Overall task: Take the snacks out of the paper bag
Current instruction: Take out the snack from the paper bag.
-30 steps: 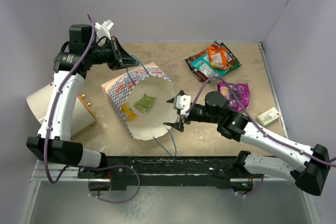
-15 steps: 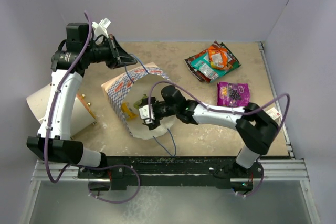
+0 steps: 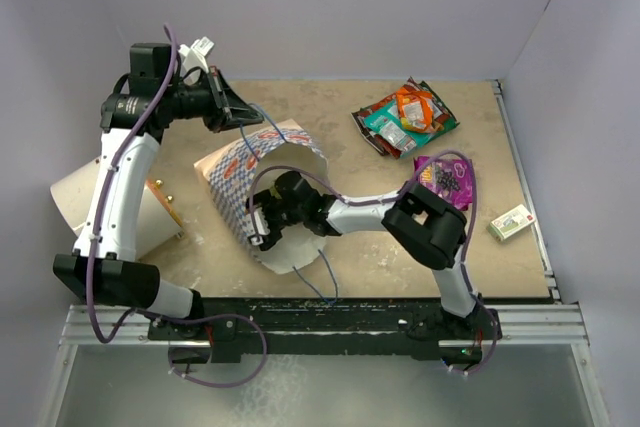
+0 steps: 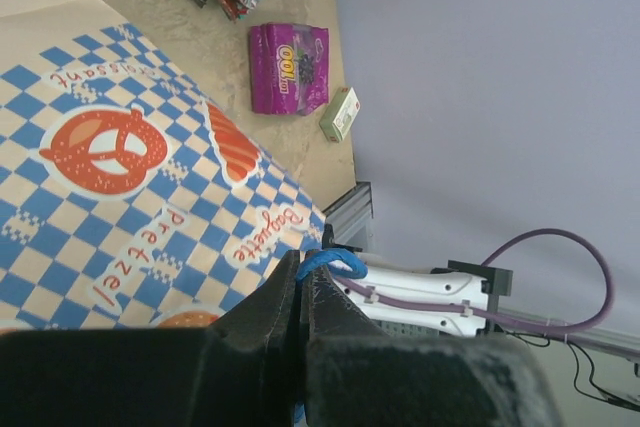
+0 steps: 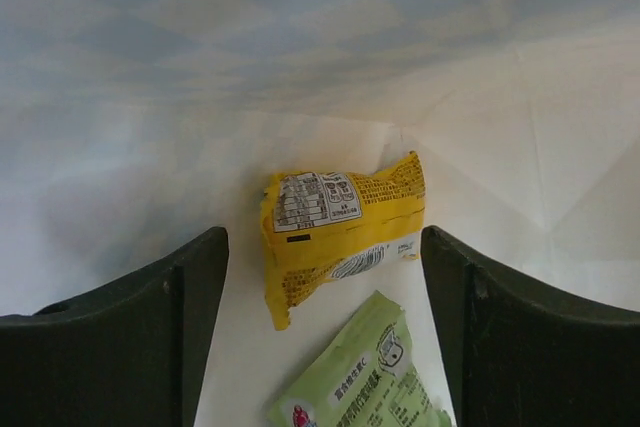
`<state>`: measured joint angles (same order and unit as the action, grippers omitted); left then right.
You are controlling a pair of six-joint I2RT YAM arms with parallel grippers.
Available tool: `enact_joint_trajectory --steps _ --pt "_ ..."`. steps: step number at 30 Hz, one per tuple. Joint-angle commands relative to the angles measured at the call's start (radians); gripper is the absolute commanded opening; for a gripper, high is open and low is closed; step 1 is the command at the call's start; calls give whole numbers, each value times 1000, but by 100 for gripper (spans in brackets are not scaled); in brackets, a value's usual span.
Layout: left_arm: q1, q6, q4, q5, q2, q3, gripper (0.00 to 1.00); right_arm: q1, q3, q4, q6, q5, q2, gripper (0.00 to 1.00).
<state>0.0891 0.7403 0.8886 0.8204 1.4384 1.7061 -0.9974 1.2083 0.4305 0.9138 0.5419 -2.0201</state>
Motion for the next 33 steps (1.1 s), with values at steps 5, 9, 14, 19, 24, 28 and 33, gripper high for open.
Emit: enact_joint_trajectory --steps 5,9,14,19,24,28,33 --pt "-15 -50 42 42 33 93 0 -10 62 385 -116 -147 -109 54" --pt "-24 -50 49 37 24 95 0 -10 61 488 -228 -172 -127 28" --pt "-34 -41 26 22 8 87 0 -9 37 455 -301 -280 -60 0" --pt "-78 5 -47 32 -8 47 0 -8 -72 352 -338 -264 111 0" --pt "-129 60 -149 27 -20 -6 0 -9 -172 191 -431 -198 341 0" --pt "-157 78 -193 3 -22 -44 0 -8 -193 -32 -462 -51 551 0" --pt "-161 70 -221 -39 -27 -76 0 -9 -130 -337 -482 -44 748 0"
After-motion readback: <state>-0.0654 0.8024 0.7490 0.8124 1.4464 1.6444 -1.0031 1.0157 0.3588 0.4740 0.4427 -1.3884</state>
